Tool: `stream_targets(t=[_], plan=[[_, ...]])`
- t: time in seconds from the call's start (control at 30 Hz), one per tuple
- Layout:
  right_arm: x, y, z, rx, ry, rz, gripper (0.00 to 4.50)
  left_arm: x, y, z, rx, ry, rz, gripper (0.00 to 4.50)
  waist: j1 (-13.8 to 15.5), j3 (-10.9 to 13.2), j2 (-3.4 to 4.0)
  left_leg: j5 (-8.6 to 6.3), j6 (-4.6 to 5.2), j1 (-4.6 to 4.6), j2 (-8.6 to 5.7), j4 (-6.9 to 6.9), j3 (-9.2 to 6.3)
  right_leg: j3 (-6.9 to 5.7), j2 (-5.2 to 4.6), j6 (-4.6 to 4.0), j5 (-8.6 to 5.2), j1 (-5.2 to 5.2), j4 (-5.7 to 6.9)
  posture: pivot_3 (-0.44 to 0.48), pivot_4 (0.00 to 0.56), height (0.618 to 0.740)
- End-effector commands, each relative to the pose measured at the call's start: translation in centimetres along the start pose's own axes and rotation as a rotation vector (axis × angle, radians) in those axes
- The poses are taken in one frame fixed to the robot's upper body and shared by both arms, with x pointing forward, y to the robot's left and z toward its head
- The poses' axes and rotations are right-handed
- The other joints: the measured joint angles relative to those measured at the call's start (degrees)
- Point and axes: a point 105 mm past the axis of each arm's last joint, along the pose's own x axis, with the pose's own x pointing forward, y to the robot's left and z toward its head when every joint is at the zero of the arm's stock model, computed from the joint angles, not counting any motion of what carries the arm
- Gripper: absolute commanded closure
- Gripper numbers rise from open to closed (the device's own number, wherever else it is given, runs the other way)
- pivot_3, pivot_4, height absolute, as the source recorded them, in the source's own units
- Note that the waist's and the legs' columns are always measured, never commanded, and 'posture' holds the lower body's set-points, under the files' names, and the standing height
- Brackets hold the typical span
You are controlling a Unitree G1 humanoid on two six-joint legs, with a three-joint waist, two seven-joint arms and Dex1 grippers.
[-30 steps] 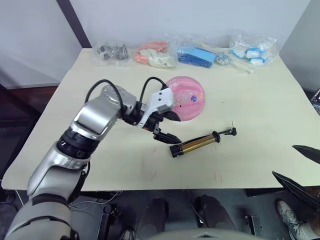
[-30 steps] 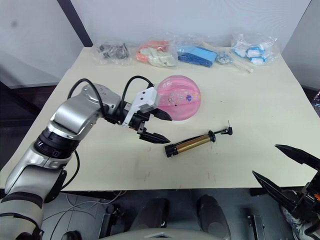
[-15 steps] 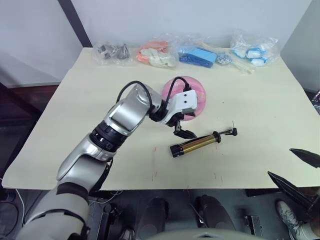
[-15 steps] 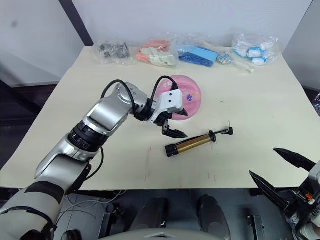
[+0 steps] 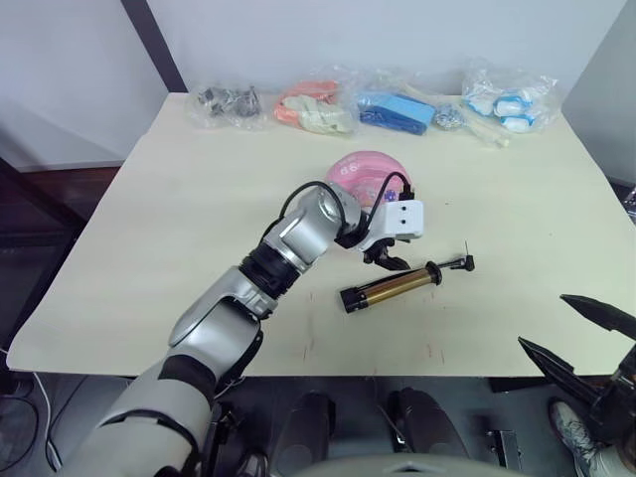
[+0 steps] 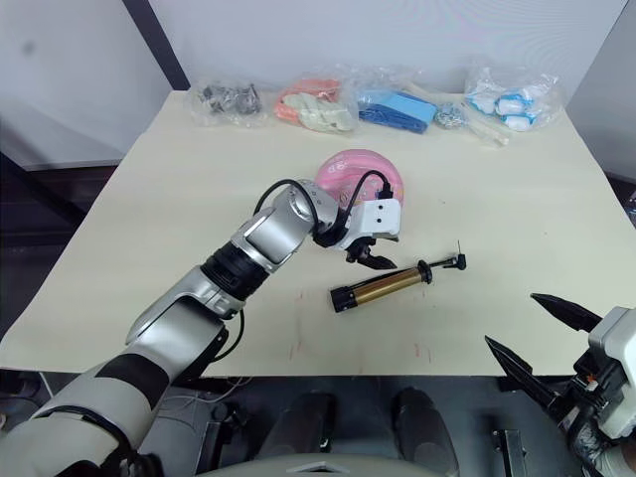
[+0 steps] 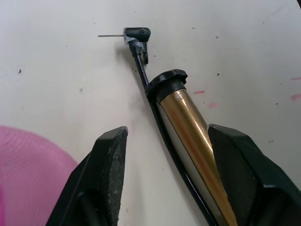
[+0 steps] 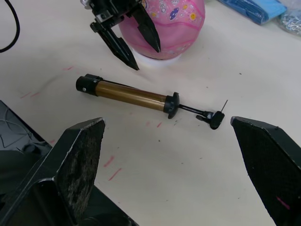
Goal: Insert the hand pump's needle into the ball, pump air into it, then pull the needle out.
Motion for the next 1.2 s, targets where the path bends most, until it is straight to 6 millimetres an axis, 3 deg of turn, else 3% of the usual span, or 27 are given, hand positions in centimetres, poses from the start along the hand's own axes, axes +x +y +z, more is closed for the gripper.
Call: stream_targets(t=[0.03,0.33,0.93,1.2], plan=[[0.1,0.4,0.4,-0.02,-0.014,0.001,0.0,0.5,0.5,0.6,0.072,0.017,0.025,1.6,0.0,0.0,0.0,0.0,0.0,0.01,0.0,0.0,0.0,0.0,0.01,0.0,0.0,0.0,0.01,0.0,0.15,0.74],[0.2,0.5,0.2,-0.016,-0.009,0.0,0.0,3.3,0.5,0.6,0.166,0.058,0.064,1.6,0.0,0.0,0.0,0.0,0.0,0.01,0.0,0.0,0.0,0.0,0.01,0.0,0.01,0.0,0.03,0.0,0.15,0.74],[0.4,0.8,0.4,-0.012,-0.013,-0.003,0.0,4.7,1.1,-0.2,0.31,0.132,0.099,1.6,0.0,0.0,0.0,0.0,0.0,0.02,-0.01,0.0,0.0,0.0,0.01,0.02,0.02,0.0,0.04,0.0,0.15,0.74],[0.5,0.8,0.4,-0.009,-0.012,-0.006,0.0,6.2,-0.1,-0.3,0.202,0.124,0.011,1.6,0.0,0.0,-0.01,0.0,0.0,0.0,-0.02,0.0,0.0,0.0,0.01,0.02,0.02,0.0,0.03,0.0,0.15,0.74]])
